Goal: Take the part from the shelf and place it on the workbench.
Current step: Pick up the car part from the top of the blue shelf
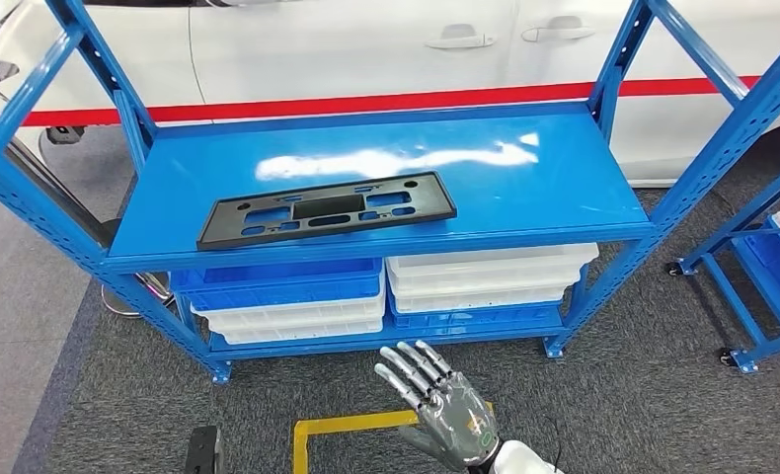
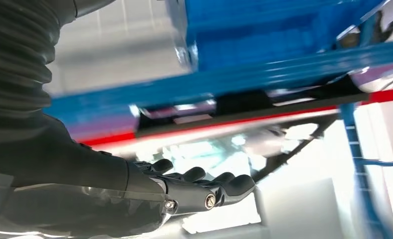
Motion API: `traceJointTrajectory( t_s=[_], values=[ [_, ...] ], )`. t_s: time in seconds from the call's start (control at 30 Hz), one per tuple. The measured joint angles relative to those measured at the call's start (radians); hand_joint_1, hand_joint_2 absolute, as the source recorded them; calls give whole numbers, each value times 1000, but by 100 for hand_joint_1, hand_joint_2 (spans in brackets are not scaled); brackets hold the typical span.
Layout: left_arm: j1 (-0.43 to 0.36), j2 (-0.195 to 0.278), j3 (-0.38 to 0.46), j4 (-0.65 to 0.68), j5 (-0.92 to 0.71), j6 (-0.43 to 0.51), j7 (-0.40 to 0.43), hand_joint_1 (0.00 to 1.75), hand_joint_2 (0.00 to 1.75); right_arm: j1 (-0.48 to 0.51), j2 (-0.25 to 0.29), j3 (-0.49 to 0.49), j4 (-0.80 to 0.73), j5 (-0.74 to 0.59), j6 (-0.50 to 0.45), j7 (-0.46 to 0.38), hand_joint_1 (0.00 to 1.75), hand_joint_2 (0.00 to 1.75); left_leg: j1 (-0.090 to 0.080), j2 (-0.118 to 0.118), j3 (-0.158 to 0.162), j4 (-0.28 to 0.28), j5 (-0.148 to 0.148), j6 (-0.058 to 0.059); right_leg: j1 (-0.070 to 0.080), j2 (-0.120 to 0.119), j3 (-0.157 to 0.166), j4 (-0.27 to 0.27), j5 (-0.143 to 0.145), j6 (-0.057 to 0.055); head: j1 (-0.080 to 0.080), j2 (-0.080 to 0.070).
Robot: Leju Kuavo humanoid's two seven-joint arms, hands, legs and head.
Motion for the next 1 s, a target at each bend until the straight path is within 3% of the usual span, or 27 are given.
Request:
traceJointTrajectory(
  t_s=[0.03, 0.07, 0.1, 0.17, 0.23, 0.33, 0.4, 0.47, 0.5, 0.53, 0.57, 0.67, 0.73, 0.83, 0.9, 1.0],
  values=[
    [1, 0, -3, 0, -3, -16, -27, 0, 0, -2, -4, -9, -3, 33, 0, -14, 0, 175, 1, 1, -9, 8, 12, -2, 0, -2, 1, 1, -1, 0, 0, 0],
    [0, 1, -7, -1, -5, -34, -54, 0, 0, -6, -7, -20, -6, 60, 0, -27, 0, 175, 2, 2, 2, -23, 42, -3, -1, -2, 1, 2, -2, 1, 0, 0],
    [-1, 1, -12, -2, -8, -54, -78, 0, 0, -13, -9, -29, -8, 80, -1, -36, 0, 175, 2, 4, 29, -86, 83, -3, -2, -3, 3, 4, -3, 4, 0, 0],
    [4, 11, -21, -3, -14, -108, -132, 0, 0, -33, -9, -49, -10, 119, -1, -37, 0, 175, 1, 8, 81, -208, 134, 4, 1, -1, 3, 10, -7, 13, 0, 0],
    [35, 38, -29, -3, -19, -190, -219, 0, 0, -48, -9, -73, -14, 158, -2, -30, 0, 175, -3, 8, 98, -253, 139, 17, 5, 1, 4, 11, -8, 24, 0, 0],
    [107, 94, -35, 0, -22, -265, -323, 0, 0, -56, -9, -111, -18, 204, -5, -22, 0, 175, -1, 9, 104, -262, 145, 38, 3, 4, 3, 15, -16, 38, 0, 0],
    [136, 121, -36, 6, -27, -274, -345, 0, 0, -68, -9, -128, -12, 238, -6, -8, 0, 175, 2, 7, 104, -267, 152, 53, 1, 6, -29, 88, -64, 40, 0, 0],
    [144, 136, -36, 12, -33, -274, -345, 0, 0, -82, -8, -135, 8, 257, -7, 8, 0, 175, -3, -2, 98, -267, 155, 60, 1, 7, -92, 223, -128, 39, 0, 0],
    [144, 139, -36, 16, -35, -274, -340, 0, 0, -88, -7, -137, 20, 260, -7, 14, 0, 175, -5, -6, 98, -267, 155, 61, 1, 8, -116, 274, -143, 38, 0, 0],
    [146, 141, -36, 19, -36, -274, -334, 0, 0, -93, -7, -137, 34, 261, -7, 19, 0, 175, -9, -10, 99, -267, 155, 61, 2, 8, -126, 292, -139, 35, 0, 0],
    [149, 142, -35, 21, -36, -273, -328, 0, 0, -97, -6, -137, 45, 260, -7, 23, 0, 175, -12, -12, 101, -267, 155, 61, 4, 8, -117, 270, -115, 30, 0, 0],
    [153, 143, -35, 25, -36, -271, -322, 0, 0, -112, -5, -138, 68, 260, -7, 29, 0, 175, -19, -15, 105, -266, 153, 59, 18, 6, -27, 76, -22, 2, 0, 0],
    [152, 144, -35, 28, -36, -271, -321, 0, 0, -122, -3, -138, 77, 260, -8, 30, 0, 175, -20, -15, 101, -266, 153, 51, 26, 4, 0, 14, -9, -7, 0, 0],
    [153, 148, -35, 30, -36, -271, -319, 0, 0, -126, -2, -139, 87, 260, -8, 30, 0, 175, -19, -12, 99, -261, 147, 34, 22, 2, 5, -3, -1, -9, 0, 0],
    [153, 151, -34, 31, -36, -271, -319, 0, 0, -129, -5, -139, 92, 260, -9, 30, 0, 175, -18, -7, 75, -203, 107, 22, 14, -4, 11, -16, 5, -13, 0, 0],
    [154, 153, -34, 32, -36, -271, -316, 0, 0, -131, -8, -139, 102, 262, -9, 32, 0, 175, -10, -1, -9, -22, 20, 5, 14, -10, 12, -17, 5, -16, 0, 0]
  ],
)
